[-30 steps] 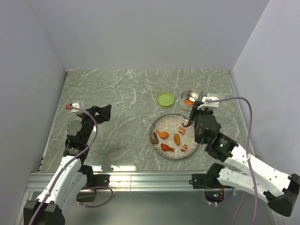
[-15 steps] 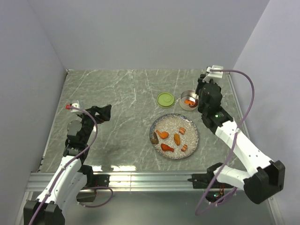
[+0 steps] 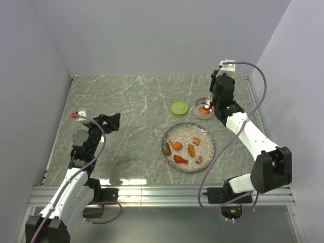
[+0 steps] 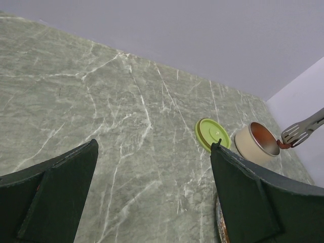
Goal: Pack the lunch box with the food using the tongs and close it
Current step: Place the food into the lunch box
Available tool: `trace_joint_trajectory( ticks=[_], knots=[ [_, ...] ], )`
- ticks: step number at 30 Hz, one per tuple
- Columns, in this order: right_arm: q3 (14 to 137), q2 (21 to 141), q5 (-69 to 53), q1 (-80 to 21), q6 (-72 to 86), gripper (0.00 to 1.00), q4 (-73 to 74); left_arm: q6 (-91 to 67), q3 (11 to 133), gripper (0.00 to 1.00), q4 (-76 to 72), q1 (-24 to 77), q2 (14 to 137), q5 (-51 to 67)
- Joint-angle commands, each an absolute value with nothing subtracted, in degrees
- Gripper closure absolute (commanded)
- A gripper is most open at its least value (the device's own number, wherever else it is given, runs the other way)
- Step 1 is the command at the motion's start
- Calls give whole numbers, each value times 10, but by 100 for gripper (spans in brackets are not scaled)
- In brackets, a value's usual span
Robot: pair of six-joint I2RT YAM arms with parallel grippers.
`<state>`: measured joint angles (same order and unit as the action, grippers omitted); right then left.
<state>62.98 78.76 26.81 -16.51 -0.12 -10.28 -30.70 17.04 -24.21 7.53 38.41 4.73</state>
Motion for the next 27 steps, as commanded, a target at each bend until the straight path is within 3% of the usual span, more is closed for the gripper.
trace_joint_trajectory(
  ticks=[1, 6, 12, 22, 27],
  knots=[
    [665, 794, 255, -157, -1, 69, -142, -307, 171, 1, -272, 73, 386, 57],
    [665, 800, 250, -156, -2, 57, -150, -306, 171, 0, -272, 74, 386, 57],
    [664, 799, 245, -156, -5, 52, -155, -306, 170, 1, -272, 73, 385, 57],
    [572, 699, 227, -171, 19, 55, -172, -307, 170, 1, -273, 74, 388, 56],
    [491, 622, 278, -235, 18, 55, -181, -307, 170, 1, -272, 73, 388, 56]
  ],
)
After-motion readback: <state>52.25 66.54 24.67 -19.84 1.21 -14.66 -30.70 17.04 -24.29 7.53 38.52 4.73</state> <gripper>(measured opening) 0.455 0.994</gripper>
